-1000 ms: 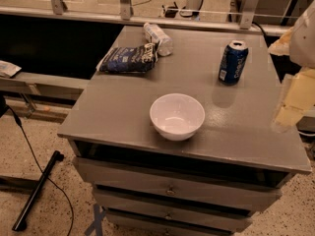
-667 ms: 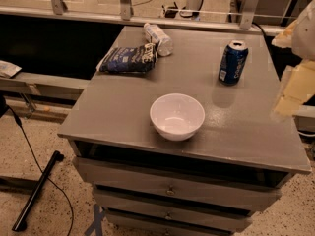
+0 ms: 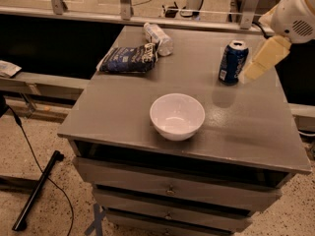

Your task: Move pepsi can near white bowl

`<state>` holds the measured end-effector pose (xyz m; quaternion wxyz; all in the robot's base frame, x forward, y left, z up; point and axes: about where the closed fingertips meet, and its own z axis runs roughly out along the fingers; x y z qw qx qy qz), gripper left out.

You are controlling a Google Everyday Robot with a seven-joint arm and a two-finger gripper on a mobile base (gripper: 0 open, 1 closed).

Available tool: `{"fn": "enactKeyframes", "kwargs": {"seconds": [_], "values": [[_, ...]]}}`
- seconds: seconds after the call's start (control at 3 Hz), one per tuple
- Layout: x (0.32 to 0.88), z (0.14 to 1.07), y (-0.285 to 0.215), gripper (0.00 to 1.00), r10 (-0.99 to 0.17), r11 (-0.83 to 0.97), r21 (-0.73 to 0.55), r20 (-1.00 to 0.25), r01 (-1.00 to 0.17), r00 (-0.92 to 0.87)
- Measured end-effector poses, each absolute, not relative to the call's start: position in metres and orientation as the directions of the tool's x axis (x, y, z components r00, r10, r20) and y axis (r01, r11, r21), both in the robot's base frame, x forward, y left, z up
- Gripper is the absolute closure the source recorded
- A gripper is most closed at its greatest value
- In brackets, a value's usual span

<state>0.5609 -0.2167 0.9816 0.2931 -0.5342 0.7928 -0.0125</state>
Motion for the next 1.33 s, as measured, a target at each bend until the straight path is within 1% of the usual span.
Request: {"fn": "enactKeyframes", "kwargs": {"seconds": [0.33, 0.67, 1.0, 1.33], "values": [[0.597, 0.975, -0.212, 0.0, -0.752, 0.541, -0.327, -0.601, -0.775, -0.272], [0.627, 0.968, -0.22, 0.0, -0.667, 0.633, -0.33, -0.692, -0.7, -0.278], [0.661, 0.964, -0.234, 0.0, -0.589, 0.711, -0.313, -0.754, -0.629, -0.29], [0.683, 0.953, -0.245, 0.0, -0.531, 0.759, -0.274, -0.786, -0.591, -0.317]]}}
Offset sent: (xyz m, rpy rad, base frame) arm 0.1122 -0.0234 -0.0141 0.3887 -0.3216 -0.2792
